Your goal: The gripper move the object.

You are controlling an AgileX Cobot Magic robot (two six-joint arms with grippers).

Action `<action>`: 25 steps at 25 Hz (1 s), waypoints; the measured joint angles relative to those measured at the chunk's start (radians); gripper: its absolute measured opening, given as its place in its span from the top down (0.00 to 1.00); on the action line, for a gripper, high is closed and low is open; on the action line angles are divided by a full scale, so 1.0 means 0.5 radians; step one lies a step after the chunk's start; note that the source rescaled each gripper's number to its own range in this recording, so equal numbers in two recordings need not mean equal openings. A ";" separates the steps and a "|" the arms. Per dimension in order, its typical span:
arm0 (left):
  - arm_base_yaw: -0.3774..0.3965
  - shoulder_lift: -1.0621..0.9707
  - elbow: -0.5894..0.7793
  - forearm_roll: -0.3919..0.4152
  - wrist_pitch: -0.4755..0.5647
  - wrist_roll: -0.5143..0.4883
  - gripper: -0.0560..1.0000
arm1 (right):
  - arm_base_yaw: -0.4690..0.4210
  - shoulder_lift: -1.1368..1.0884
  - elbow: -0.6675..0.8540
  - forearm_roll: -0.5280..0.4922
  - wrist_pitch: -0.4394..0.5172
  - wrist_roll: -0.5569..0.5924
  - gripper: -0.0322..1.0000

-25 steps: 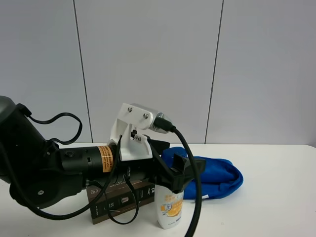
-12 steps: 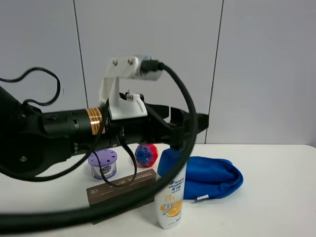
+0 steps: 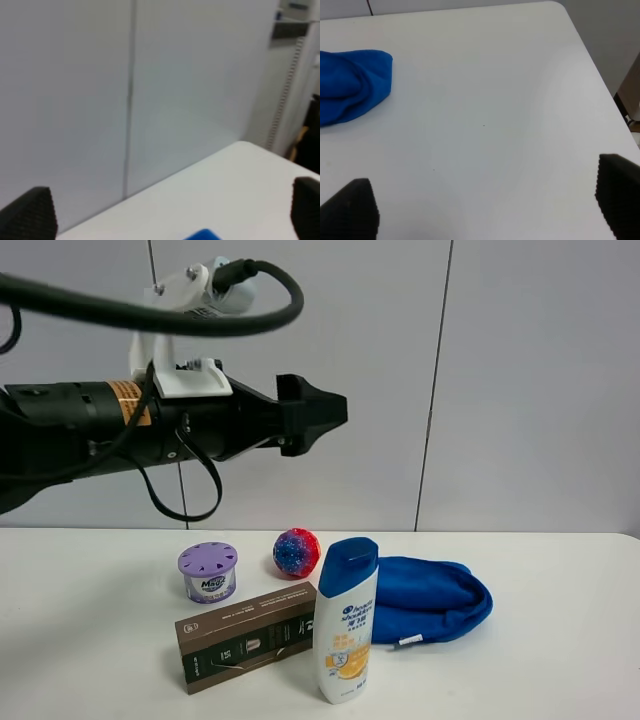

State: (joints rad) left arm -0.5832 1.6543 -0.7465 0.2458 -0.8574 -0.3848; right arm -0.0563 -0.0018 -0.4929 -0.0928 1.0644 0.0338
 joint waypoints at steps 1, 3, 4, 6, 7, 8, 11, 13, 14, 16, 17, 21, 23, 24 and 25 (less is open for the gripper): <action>0.038 -0.022 0.000 0.000 0.027 0.000 0.07 | 0.000 0.000 0.000 0.000 0.000 0.000 0.00; 0.120 -0.067 0.000 0.000 0.065 0.000 0.07 | 0.000 0.000 0.000 0.000 0.000 0.000 0.00; 0.172 -0.090 0.000 0.002 0.079 0.000 0.07 | 0.000 0.000 0.000 0.000 0.000 0.000 0.00; 0.302 -0.124 0.000 0.004 0.083 0.000 0.07 | 0.000 0.000 0.000 0.000 0.000 0.000 0.00; 0.364 -0.132 0.000 0.008 0.083 -0.004 0.07 | 0.000 0.000 0.000 0.000 0.000 0.000 0.00; 0.430 -0.138 0.000 0.014 0.083 -0.008 0.07 | 0.000 0.000 0.000 0.000 0.000 0.000 0.00; 0.670 -0.151 0.000 0.060 0.102 -0.010 0.07 | 0.000 0.000 0.000 0.000 0.000 0.000 0.00; 0.819 -0.169 0.000 0.088 0.118 -0.015 0.07 | 0.000 0.000 0.000 0.000 0.000 0.000 0.00; 0.878 -0.179 0.000 0.101 0.123 -0.018 0.07 | 0.000 0.000 0.000 0.000 0.000 0.000 0.00; 1.014 -0.220 0.000 0.133 0.123 -0.033 0.07 | 0.000 0.000 0.000 0.000 0.000 0.000 0.00; 1.068 -0.244 0.000 0.156 0.123 -0.052 0.07 | 0.000 0.000 0.000 0.000 0.000 0.000 0.00; 1.292 -0.335 0.004 0.254 0.123 -0.195 0.07 | 0.000 0.000 0.000 0.000 0.000 0.000 0.00; 1.399 -0.392 0.023 0.293 0.123 -0.252 0.07 | 0.000 0.000 0.000 0.000 0.000 0.000 0.00; 1.452 -0.422 0.037 0.310 0.123 -0.275 0.07 | 0.000 0.000 0.000 0.000 0.000 0.000 0.00; 1.495 -0.450 0.066 0.335 0.123 -0.289 0.07 | 0.000 0.000 0.000 0.000 0.000 0.000 0.00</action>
State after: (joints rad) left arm 0.1643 1.4295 -0.7136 0.4130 -0.7957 -0.5293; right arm -0.0563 -0.0018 -0.4929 -0.0928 1.0644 0.0338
